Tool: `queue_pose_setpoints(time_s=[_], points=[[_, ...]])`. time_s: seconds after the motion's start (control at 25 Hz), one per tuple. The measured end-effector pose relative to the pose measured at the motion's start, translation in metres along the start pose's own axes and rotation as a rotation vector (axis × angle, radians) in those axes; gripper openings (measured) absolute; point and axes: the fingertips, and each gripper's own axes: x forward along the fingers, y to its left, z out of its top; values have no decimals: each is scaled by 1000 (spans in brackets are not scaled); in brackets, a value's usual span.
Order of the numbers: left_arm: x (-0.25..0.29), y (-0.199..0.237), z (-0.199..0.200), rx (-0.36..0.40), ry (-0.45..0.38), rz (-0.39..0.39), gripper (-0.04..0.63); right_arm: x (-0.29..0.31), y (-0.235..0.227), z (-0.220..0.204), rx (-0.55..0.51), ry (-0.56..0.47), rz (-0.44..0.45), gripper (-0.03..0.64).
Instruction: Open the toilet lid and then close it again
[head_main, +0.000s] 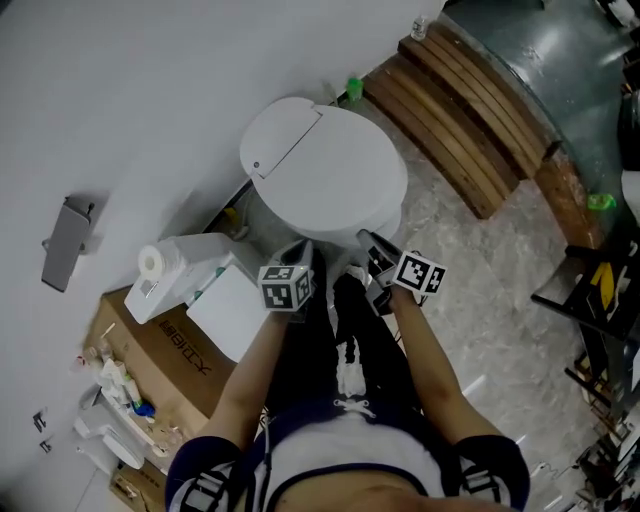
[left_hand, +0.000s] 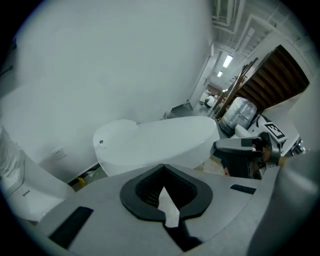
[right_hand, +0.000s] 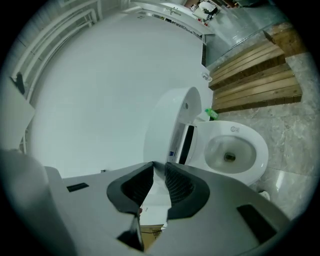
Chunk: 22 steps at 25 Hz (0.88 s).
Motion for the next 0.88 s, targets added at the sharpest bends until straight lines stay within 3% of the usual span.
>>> queue_pose_setpoints(time_s=[0.2, 0.4, 0.88], points=[[-2, -1, 13, 43, -20, -4, 8, 5, 12, 7, -17, 20, -10, 69], [-12, 0, 33, 23, -42, -36, 8, 9, 25, 10, -30, 39, -21, 67], [-32, 26, 95, 73, -109, -76, 8, 33, 71, 28, -96, 32, -53, 63]])
